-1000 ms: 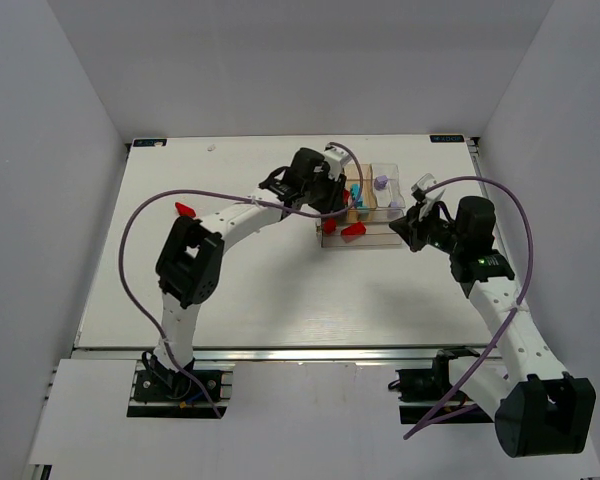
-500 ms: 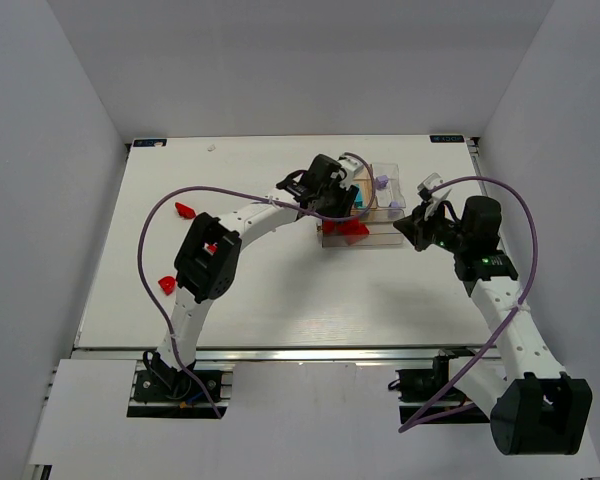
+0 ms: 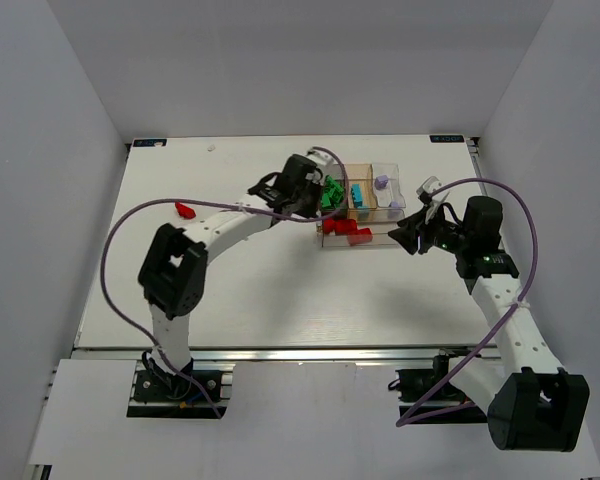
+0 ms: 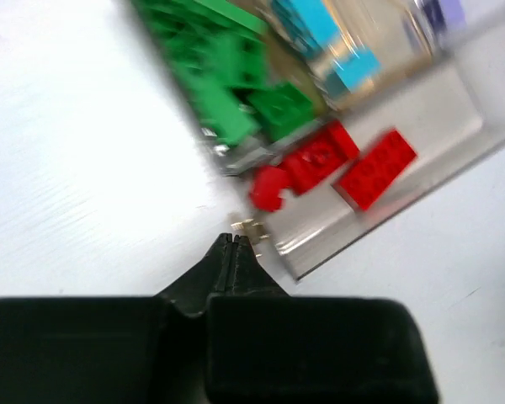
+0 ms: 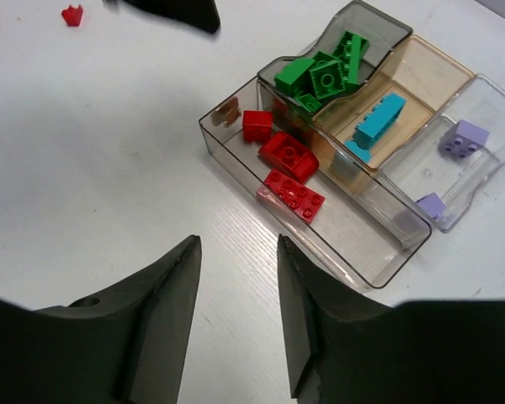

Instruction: Sort the legos into containers by color

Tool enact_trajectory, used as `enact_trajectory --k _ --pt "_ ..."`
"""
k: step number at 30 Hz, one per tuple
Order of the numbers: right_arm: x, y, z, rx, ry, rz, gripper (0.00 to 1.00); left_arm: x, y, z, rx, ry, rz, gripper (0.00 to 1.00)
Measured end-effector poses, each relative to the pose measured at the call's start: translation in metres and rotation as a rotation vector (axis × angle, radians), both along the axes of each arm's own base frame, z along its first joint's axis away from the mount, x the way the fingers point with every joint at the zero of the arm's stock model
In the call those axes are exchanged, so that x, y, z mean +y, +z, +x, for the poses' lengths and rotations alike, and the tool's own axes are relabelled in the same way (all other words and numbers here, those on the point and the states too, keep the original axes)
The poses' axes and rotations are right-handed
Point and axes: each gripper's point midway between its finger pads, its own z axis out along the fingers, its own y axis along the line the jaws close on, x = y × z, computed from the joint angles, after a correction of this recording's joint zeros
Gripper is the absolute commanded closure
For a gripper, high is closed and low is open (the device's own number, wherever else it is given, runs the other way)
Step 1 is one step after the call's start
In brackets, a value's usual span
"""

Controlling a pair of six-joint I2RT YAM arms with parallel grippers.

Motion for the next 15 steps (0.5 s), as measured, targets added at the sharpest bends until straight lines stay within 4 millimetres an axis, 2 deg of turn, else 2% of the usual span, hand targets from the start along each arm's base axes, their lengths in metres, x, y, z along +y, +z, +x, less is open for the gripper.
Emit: enact_trajectory --k 3,4,6,7,9,11,13,15 --pt "0.003 -0.005 -0.003 0.013 0.031 0.001 0.5 0.052 0.038 0.014 -0.039 0.175 -0.066 0.99" --pt "0.004 -0.006 -0.003 0.018 0.036 0.001 0.5 0.073 0.049 0.023 -0.055 0.242 -0.094 0.9" --pt "0.004 -0.009 -0.003 0.027 0.039 -0.001 0.48 0.129 0.062 0.039 -0.067 0.408 -0.144 0.62" --pt "0.004 -0.01 -0.003 0.031 0.039 -0.002 0.48 0.157 0.062 0.045 -0.064 0.492 -0.16 0.35" --pt "0.004 -0.01 -0.003 0.032 0.04 -0.003 0.47 0.22 0.046 0.053 -0.024 0.698 -0.183 0.21" --pt "0.004 -0.011 -0.003 0.033 0.039 -0.003 0.47 0.266 0.019 0.05 0.036 0.868 -0.181 0.13" --pt "0.003 -0.011 -0.003 0.033 0.037 -0.004 0.47 0.294 -0.009 0.04 0.108 0.993 -0.156 0.08" --pt "0.003 -0.011 -0.003 0.033 0.036 -0.005 0.46 0.307 -0.028 0.032 0.165 1.078 -0.133 0.07"
